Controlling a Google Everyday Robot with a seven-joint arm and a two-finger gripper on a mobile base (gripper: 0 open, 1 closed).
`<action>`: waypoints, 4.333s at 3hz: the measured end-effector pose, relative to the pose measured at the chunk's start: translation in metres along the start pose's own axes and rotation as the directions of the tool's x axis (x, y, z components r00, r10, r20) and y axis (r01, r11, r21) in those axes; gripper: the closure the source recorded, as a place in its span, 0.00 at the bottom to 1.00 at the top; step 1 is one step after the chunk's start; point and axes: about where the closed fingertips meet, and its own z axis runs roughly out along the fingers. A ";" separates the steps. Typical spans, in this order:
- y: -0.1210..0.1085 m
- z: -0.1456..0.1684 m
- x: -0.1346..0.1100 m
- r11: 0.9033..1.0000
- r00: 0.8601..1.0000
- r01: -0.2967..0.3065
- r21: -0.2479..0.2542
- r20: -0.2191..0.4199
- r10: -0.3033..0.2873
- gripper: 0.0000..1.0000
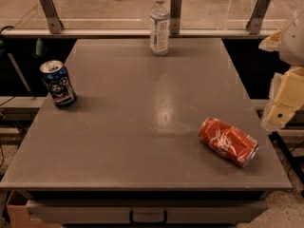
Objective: Move pepsi can near coke can
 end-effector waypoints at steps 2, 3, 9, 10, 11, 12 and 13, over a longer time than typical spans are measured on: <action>-0.015 0.024 -0.046 0.999 0.994 0.042 -0.013 0.101 -0.041 0.00; -0.021 0.050 -0.120 0.990 0.966 0.132 -0.047 0.231 -0.118 0.00; -0.029 0.147 -0.360 0.939 0.699 0.308 -0.152 0.706 -0.115 0.00; -0.018 0.165 -0.399 0.925 0.645 0.337 -0.175 0.759 -0.091 0.00; -0.004 0.177 -0.430 0.917 0.614 0.342 -0.205 0.787 -0.054 0.00; 0.010 0.183 -0.452 0.913 0.589 0.339 -0.227 0.808 -0.018 0.17; 0.018 0.182 -0.466 0.909 0.570 0.337 -0.245 0.822 0.010 0.41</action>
Offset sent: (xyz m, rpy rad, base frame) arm 0.0835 0.1141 -0.0262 0.2347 -0.0377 0.1825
